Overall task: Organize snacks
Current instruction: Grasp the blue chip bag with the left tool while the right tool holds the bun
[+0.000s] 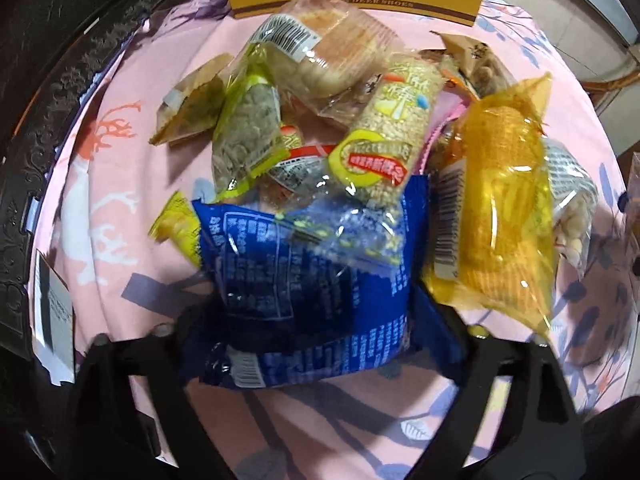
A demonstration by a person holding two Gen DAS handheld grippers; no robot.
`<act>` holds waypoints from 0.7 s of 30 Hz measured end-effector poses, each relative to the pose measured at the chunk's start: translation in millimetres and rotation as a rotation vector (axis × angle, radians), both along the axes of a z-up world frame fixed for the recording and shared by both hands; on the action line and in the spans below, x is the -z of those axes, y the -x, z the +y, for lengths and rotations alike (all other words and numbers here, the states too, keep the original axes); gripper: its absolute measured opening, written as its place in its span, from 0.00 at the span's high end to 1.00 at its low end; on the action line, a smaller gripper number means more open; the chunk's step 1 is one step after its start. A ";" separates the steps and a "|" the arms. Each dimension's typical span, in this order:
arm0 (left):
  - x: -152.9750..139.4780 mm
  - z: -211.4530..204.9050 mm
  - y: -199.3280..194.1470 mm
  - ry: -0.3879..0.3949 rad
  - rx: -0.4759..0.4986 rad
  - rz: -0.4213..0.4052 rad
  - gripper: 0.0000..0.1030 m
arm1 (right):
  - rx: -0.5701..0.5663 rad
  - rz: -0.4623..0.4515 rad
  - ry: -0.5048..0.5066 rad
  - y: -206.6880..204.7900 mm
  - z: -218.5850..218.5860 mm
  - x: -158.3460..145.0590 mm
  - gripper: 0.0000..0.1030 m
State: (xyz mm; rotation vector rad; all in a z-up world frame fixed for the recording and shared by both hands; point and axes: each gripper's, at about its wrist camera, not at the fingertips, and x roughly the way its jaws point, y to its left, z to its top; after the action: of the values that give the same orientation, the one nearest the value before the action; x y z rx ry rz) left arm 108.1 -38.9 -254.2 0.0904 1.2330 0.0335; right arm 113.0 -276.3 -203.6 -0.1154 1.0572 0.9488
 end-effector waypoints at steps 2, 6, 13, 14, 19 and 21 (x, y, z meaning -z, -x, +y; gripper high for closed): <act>-3.2 4.6 6.1 0.044 -0.016 -0.003 0.27 | 0.005 0.002 -0.003 -0.4 0.3 -0.5 0.46; -11.4 17.0 18.5 0.097 -0.040 -0.022 0.29 | 0.007 -0.005 -0.010 -0.1 2.6 -4.2 0.46; -47.3 30.5 39.1 0.108 -0.053 -0.103 0.29 | -0.010 -0.014 -0.026 -1.8 12.5 -12.9 0.46; -54.1 31.8 41.0 0.109 -0.052 -0.117 0.29 | -0.012 -0.017 -0.031 -1.7 14.3 -15.0 0.46; -76.7 35.8 43.8 0.114 -0.036 -0.165 0.29 | -0.029 -0.043 -0.042 0.0 23.6 -27.8 0.46; -85.3 35.9 44.8 0.121 -0.026 -0.182 0.29 | -0.033 -0.052 -0.041 1.3 27.3 -32.3 0.46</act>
State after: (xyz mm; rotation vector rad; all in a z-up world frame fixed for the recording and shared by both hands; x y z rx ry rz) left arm 63.3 -3.0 -168.9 -0.0333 1.0518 -0.0106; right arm 111.7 -249.0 -171.3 -0.1235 0.9897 0.9914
